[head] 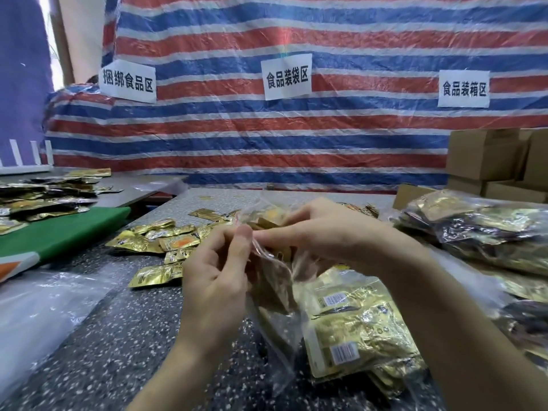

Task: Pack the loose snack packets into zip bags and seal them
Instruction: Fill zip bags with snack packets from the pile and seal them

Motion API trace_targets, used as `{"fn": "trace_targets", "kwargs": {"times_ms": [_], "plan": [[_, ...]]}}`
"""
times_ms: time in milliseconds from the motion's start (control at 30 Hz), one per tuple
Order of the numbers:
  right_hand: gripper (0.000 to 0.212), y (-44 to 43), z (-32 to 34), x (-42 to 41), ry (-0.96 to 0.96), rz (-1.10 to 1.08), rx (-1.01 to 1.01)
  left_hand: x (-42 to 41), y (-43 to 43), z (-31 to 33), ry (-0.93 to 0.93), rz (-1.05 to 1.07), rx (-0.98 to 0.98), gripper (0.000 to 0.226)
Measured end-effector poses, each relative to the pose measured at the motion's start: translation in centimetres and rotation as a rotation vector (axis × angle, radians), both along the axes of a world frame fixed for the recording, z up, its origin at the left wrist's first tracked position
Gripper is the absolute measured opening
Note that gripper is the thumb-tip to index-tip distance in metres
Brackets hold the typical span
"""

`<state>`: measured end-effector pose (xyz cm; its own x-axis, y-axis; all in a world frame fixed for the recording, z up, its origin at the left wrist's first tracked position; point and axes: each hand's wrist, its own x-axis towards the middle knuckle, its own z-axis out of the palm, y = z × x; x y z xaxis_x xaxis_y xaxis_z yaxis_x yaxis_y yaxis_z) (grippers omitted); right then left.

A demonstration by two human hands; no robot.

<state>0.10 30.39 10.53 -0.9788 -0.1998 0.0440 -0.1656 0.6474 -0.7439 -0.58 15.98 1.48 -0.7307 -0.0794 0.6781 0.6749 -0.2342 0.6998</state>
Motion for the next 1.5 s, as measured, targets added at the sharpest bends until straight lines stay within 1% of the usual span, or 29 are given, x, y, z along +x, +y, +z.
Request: {"fn": "trace_targets", "kwargs": {"times_ms": [100, 133, 167, 200, 267, 300, 333, 400, 433, 467, 500, 567, 600, 667, 700, 733, 800, 833, 900, 967, 1033, 1133, 1233, 1333, 1433, 1500], "plan": [[0.064, 0.6, 0.2, -0.3, 0.157, -0.068, 0.095, -0.2, -0.5, 0.1, 0.046, 0.03, -0.034, 0.031], [0.072, 0.8, 0.5, -0.2, 0.178, -0.056, 0.126, -0.3, -0.6, 0.2, 0.061, 0.044, -0.043, 0.029], [0.078, 1.0, 0.8, 0.2, 0.163, -0.003, 0.156, -0.5, -0.8, 0.2, 0.073, 0.06, -0.052, 0.027], [0.079, 1.3, 1.0, 0.5, 0.123, 0.085, 0.183, -0.6, -0.9, 0.2, 0.085, 0.075, -0.065, 0.025], [0.071, 1.8, 1.4, 1.3, 0.023, 0.224, 0.219, -0.6, -0.9, 0.3, 0.113, 0.089, -0.099, 0.022], [0.063, 2.1, 1.5, 1.5, 0.01, 0.241, 0.245, -0.6, -0.9, 0.2, 0.126, 0.088, -0.112, 0.021], [0.05, 2.4, 1.5, 1.6, 0.027, 0.236, 0.272, -0.6, -0.9, 0.2, 0.135, 0.084, -0.118, 0.021], [0.017, 2.4, 1.5, 1.7, 0.121, 0.205, 0.264, -0.6, -0.9, 0.2, 0.138, 0.07, -0.111, 0.021], [0.005, 2.4, 1.6, 1.8, 0.165, 0.19, 0.236, -0.5, -1.0, 0.2, 0.141, 0.059, -0.107, 0.023], [0.002, 2.4, 1.6, 1.9, 0.205, 0.188, 0.217, -0.5, -1.1, 0.2, 0.152, 0.054, -0.095, 0.026], [0.005, 2.4, 1.7, 2.0, 0.238, 0.192, 0.205, -0.5, -1.2, 0.2, 0.166, 0.072, -0.06, 0.032], [0.007, 2.7, 1.9, 2.0, 0.282, 0.225, 0.19, -0.7, -1.8, 0.2, 0.182, 0.206, 0.065, 0.044], [0.008, 2.8, 2.0, 2.0, 0.296, 0.241, 0.196, -1.1, -2.3, 0.3, 0.167, 0.299, 0.119, 0.045], [0.008, 3.1, 2.0, 2.0, 0.292, 0.261, 0.203, -2.4, -3.2, 0.3, 0.05, 0.419, 0.155, 0.036], [0.007, 3.3, 2.0, 2.0, 0.285, 0.269, 0.194, -3.1, -3.6, 0.2, -0.035, 0.413, 0.129, 0.03], [0.006, 3.4, 2.0, 2.0, 0.279, 0.28, 0.18, -3.6, -3.7, 0.1, -0.112, 0.346, 0.086, 0.031], [0.007, 3.7, 2.2, 1.9, 0.289, 0.292, 0.154, -4.2, -3.8, -0.6, -0.208, 0.124, 0.015, 0.039], [0.009, 3.8, 2.3, 1.8, 0.298, 0.289, 0.142, -4.2, -3.7, -0.8, -0.216, 0.046, 0.0, 0.042], [0.011, 4.2, 2.5, 1.9, 0.307, 0.281, 0.126, -3.8, -3.5, -0.9, -0.163, -0.015, 0.007, 0.035], [0.002, 4.7, 2.7, 2.1, 0.296, 0.275, 0.093, -3.6, -3.4, -0.7, -0.106, -0.038, 0.048, 0.025], [0.01, 5.4, 2.9, 2.4, 0.285, 0.246, 0.048, -3.5, -3.4, -0.5, -0.046, -0.04, 0.055, 0.021], [0.017, 6.4, 3.2, 2.5, 0.281, 0.218, 0.045, -3.3, -3.5, -0.1, 0.036, -0.008, 0.072, 0.014], [0.02, 6.9, 3.4, 2.3, 0.327, 0.189, -0.033, -3.3, -4.0, 0.4, 0.064, 0.009, 0.149, 0.015], [0.023, 6.6, 3.0, 1.8, 0.368, 0.178, -0.164, -3.4, -4.7, 0.8, 0.078, 0.033, 0.209, 0.023], [0.034, 5.9, 2.2, 0.8, 0.328, 0.143, -0.264, -3.4, -4.8, 0.8, 0.088, 0.034, 0.153, 0.02], [0.037, 5.6, 1.6, 0.1, 0.294, 0.103, -0.288, -3.5, -4.7, 0.5, 0.065, 0.056, 0.102, 0.016]]}}
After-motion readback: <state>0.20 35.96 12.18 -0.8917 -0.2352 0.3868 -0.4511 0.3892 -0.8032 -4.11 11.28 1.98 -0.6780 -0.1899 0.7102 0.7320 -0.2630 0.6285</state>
